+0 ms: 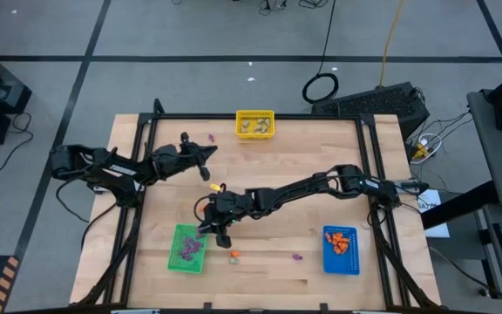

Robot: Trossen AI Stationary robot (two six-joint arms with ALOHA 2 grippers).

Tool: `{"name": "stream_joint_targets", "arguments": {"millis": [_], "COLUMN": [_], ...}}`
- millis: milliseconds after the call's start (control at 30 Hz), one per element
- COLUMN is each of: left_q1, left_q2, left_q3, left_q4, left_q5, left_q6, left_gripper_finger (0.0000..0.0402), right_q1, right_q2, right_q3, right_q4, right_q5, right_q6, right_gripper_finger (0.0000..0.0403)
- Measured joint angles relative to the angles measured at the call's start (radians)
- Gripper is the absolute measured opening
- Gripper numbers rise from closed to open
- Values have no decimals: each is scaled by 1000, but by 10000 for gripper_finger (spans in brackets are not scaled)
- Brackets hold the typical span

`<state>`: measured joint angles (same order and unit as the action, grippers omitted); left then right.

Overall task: Sort Halloween decoration
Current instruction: Put the purple skeleton toy into the green bin, then put the orange skeleton toy into the blue bin

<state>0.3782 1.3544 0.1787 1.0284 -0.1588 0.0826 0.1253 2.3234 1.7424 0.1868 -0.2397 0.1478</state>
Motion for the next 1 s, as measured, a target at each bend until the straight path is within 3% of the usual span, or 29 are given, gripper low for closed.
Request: {"name": "stream_joint_targets", "arguments": {"millis": [200,333,433,633,867,1000], "left_q1": [0,0,0,0,0,-7], "left_q2": [0,0,0,0,0,0], "left_q3": [0,0,0,0,4,36], "left_q4": [-14,-16,-17,-49,-77,-143], "left_q5": [0,1,21,28,82,103], "left_q6": [-1,0,1,9,8,7], "left_gripper_finger": [13,13,13,4,0,0], "right_q1": [-2,-11,-17,-33,-70,-84], "right_q2": [0,-13,-65,-162,-195,-284], "right_q3": [0,0,-1,-43,-375,-564], "right_q4": [-4,-30,-120,-215,150,357], "right_q5": [0,1,5,1,-69,-35], "right_q6": [11,-16,-93,-301,-236,-169], "right_gripper_finger": [153,169,139,14,1,0]}}
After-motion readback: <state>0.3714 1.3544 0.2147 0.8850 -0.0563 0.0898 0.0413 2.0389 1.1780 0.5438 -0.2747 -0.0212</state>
